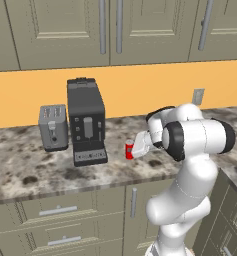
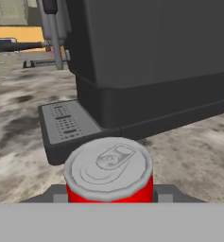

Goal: Four empty soda cans are scattered around the kitchen. Gather all the cans and cluster them next to the stove for recycling.

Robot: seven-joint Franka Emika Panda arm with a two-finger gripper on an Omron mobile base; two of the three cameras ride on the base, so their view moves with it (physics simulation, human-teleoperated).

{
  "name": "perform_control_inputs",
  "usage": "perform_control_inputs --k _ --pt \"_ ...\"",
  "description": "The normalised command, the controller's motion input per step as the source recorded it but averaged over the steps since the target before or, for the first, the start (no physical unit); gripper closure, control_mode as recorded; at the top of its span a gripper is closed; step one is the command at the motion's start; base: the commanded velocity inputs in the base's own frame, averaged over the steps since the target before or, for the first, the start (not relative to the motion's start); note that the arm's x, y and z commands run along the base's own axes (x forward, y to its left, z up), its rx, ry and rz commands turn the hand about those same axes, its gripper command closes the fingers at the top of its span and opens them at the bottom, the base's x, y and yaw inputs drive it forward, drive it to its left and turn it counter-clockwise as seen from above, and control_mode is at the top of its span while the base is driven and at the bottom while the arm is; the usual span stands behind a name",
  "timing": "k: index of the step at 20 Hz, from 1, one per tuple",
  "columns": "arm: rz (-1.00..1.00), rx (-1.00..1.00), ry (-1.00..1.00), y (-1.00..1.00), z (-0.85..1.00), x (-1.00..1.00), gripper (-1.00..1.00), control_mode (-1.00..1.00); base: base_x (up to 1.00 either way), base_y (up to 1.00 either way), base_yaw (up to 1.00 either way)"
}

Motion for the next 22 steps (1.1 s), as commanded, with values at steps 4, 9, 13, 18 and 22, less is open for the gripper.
perform_control_inputs --k 4,9,13,18,22 --pt "0.0 0.0 0.0 -0.02 0.11 0.0 1.0 -1.0 0.0 0.0 0.0" --pt "0.0 0.05 0.0 -0.15 0.55 -0.06 1.0 -1.0 0.0 0.0 0.0" --pt "0.03 0.07 -0.03 -0.14 0.67 -0.24 1.0 -1.0 0.0 0.0 0.0" --pt "0.06 0.04 -0.05 -0.13 0.57 -0.48 1.0 -1.0 0.0 0.0 0.0" --pt "0.06 0.0 -0.11 -0.14 0.37 -0.59 1.0 -1.0 0.0 0.0 0.0"
